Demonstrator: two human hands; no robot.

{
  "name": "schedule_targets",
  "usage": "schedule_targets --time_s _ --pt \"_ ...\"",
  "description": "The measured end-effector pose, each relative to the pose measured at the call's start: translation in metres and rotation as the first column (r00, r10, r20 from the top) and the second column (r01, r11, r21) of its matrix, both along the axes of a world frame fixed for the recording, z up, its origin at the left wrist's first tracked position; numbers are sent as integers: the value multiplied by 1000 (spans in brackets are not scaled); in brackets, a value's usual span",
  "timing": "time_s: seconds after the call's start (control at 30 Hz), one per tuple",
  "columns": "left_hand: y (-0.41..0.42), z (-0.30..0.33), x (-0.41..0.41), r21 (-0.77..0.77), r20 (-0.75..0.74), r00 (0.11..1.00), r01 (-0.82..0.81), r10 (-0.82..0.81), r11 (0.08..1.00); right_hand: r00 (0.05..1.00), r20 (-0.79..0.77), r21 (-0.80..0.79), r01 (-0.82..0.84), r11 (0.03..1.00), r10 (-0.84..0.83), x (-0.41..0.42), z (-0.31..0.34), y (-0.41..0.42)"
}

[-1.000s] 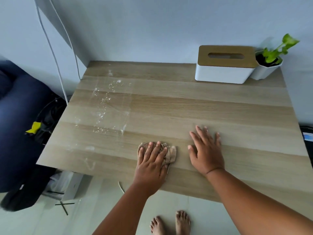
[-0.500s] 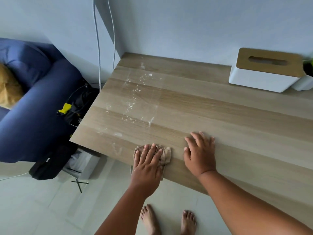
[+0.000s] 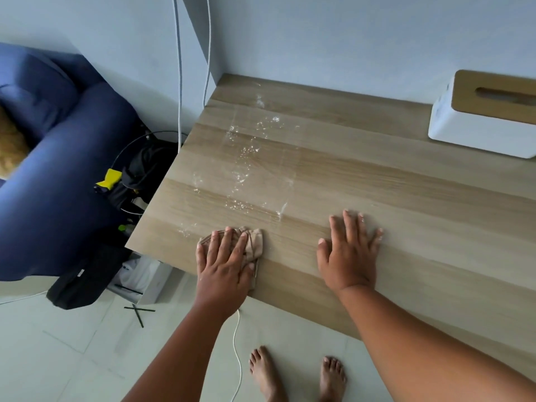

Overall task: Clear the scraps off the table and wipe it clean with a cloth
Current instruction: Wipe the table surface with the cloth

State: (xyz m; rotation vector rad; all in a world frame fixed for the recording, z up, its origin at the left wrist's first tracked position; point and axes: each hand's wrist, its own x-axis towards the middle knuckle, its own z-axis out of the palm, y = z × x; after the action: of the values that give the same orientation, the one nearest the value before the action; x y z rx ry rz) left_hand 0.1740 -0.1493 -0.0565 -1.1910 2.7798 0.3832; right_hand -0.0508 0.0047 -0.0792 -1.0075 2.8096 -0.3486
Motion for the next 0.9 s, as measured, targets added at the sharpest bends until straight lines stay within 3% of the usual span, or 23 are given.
schedule_targets --time_s 0.17,0.33,0.5,0.6,0.7,0.9 --pt "-11 -10 -17 -70 -22 999 34 -36 997 998 -67 52 -4 999 8 0 -4 -2" --pt "-5 -17 -51 -126 -71 971 217 -227 968 995 -94 60 -6 998 12 -1 -9 -2" --pt "11 -23 -54 -141 -297 827 456 -477 879 992 -126 56 9 998 -2 -1 -12 -2" --pt "-4 -23 -35 -128 -306 765 557 -566 821 992 -126 69 12 998 -3 -2 -11 -3" --pt "-17 -24 -20 -131 -307 813 479 -495 868 992 -127 70 14 997 -5 -1 -11 -3" --pt "-25 -23 -55 -49 -339 935 96 -107 994 991 -133 74 19 997 -9 -1 -11 -2"
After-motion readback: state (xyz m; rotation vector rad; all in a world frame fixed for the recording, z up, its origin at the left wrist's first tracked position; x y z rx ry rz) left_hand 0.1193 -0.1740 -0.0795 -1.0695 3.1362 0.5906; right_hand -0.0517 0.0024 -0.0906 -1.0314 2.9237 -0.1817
